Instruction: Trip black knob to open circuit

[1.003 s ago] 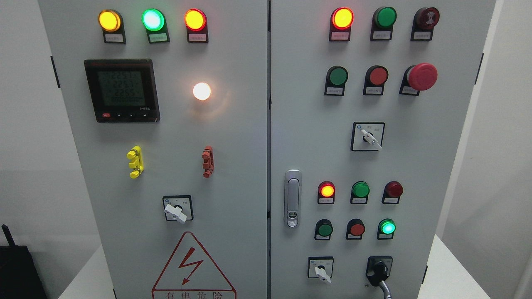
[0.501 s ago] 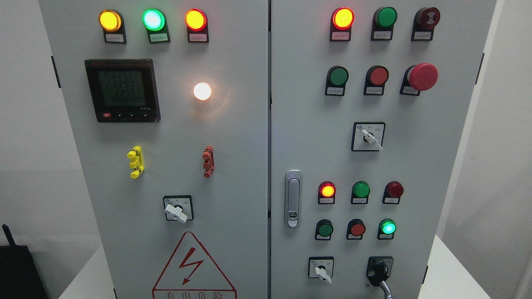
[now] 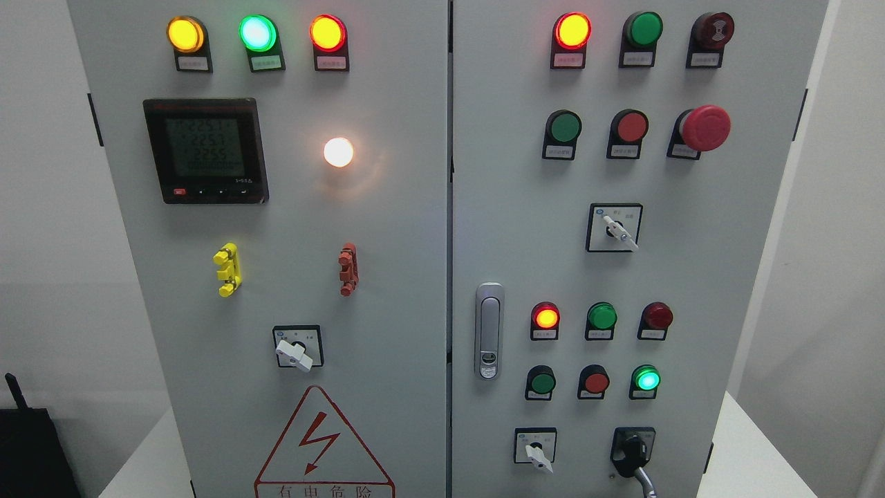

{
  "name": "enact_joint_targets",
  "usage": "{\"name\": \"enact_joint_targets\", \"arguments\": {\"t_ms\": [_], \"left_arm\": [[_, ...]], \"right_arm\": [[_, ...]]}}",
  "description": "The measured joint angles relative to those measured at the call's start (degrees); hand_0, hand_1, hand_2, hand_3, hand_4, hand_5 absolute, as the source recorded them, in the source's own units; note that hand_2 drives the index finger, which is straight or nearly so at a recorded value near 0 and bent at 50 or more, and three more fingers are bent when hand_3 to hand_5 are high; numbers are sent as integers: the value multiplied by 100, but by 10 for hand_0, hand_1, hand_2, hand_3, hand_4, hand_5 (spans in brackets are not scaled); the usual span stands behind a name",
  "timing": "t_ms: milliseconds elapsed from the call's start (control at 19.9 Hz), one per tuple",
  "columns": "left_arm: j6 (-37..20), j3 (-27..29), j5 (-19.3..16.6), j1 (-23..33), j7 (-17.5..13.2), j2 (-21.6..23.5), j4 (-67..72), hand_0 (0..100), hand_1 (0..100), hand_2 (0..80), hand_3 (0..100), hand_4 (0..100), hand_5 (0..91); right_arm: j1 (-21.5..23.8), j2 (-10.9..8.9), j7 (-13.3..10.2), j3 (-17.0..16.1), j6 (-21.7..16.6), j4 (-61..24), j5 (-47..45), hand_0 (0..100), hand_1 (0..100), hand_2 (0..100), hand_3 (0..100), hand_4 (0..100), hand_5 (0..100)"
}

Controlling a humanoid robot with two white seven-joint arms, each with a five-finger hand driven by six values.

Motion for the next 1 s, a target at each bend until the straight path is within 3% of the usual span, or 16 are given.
{"name": "enact_joint_targets", "arguments": {"t_ms": [1003], "left_arm": [[0, 0, 0, 0, 0, 0, 0, 120, 389, 0, 0, 0, 0]], "right_arm": [[19, -45, 23, -102, -95, -2, -114, 1000, 1000, 0, 1000, 990, 874]]}}
